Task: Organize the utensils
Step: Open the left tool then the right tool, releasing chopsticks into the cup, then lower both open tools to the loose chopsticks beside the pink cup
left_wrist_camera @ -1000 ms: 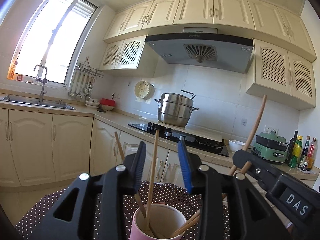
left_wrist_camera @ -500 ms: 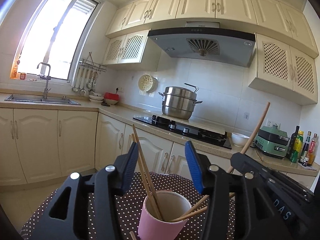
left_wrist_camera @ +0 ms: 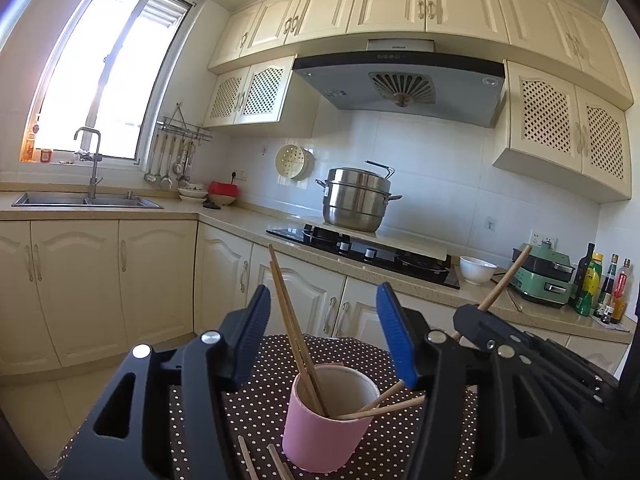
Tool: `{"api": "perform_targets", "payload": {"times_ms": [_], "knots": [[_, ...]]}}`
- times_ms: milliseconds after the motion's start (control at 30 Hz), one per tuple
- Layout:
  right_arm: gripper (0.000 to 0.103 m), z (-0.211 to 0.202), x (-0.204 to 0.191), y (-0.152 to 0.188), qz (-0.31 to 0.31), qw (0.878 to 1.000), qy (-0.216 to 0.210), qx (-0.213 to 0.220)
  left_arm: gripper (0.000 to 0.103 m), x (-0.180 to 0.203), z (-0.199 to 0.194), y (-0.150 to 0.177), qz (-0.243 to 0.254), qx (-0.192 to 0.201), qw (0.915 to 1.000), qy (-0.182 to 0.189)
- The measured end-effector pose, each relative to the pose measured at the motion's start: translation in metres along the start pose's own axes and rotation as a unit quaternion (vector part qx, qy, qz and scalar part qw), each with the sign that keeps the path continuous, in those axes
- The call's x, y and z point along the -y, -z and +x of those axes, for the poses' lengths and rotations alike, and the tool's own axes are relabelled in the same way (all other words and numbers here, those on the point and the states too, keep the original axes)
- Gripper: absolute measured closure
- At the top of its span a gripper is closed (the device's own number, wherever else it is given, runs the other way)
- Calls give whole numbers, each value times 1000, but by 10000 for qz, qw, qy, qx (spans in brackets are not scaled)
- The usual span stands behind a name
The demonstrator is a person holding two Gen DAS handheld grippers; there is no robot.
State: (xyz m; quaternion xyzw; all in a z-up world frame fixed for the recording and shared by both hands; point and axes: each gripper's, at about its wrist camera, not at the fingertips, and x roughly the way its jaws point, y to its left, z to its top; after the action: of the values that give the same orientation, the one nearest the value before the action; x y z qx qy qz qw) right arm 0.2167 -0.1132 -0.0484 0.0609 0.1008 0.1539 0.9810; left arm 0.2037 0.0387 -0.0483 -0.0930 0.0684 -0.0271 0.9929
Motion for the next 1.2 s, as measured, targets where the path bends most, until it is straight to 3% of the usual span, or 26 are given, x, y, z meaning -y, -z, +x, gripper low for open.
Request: {"api": "perform_targets", "payload": {"times_ms": [100, 333, 600, 767, 1000, 1200], "knots": [[93, -5, -1, -1, -14, 10000, 37, 16, 43, 1, -6, -2, 23, -15, 10000, 27], [56, -24, 6, -4, 77, 9996, 227, 170, 37, -4, -22, -6, -83, -179, 9997, 149], [49, -45, 11, -7, 115, 9990, 326, 276, 33, -7, -38, -5, 21, -558, 9979, 334], [48, -58, 13, -4, 86, 9991, 359, 218, 32, -12, -42, 4, 67, -1108, 9922, 576], [48, -65, 20, 13, 60, 9991, 411, -66, 32, -24, -30, 36, -80, -2096, 9766, 466], [47, -54, 22, 45, -27, 9968, 398, -690, 33, -41, -13, 79, -308, -2932, 9552, 247]]}}
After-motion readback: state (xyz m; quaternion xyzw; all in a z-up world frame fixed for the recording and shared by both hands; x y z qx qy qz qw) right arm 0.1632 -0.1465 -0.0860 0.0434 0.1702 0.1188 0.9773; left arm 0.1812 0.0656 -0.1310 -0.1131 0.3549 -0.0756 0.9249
